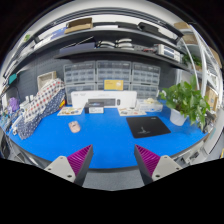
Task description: Arrange mouse
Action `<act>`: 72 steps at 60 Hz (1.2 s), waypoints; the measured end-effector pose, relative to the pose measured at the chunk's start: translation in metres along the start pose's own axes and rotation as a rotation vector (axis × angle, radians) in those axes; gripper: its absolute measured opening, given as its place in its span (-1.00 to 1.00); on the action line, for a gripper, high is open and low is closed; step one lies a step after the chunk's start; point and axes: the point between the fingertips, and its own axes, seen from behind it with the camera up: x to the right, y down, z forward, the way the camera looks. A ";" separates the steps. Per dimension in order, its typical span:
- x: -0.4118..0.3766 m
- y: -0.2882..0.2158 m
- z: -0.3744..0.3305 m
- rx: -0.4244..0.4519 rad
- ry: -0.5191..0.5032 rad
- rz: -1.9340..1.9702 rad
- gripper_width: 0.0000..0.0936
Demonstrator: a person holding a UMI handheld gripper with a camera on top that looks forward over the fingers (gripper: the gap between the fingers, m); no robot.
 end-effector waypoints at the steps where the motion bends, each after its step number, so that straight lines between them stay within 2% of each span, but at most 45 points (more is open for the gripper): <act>1: -0.003 0.004 0.000 -0.011 -0.006 -0.002 0.78; 12: -0.077 0.062 0.030 -0.115 -0.088 -0.019 0.79; 21: -0.131 0.076 0.073 -0.163 -0.143 -0.022 0.79; 35: -0.181 0.054 0.161 -0.197 -0.161 -0.033 0.79; 50: -0.205 0.026 0.249 -0.242 -0.119 -0.024 0.79; 66: -0.205 0.000 0.309 -0.258 -0.064 -0.012 0.77; 72: -0.200 -0.006 0.319 -0.255 -0.044 0.005 0.68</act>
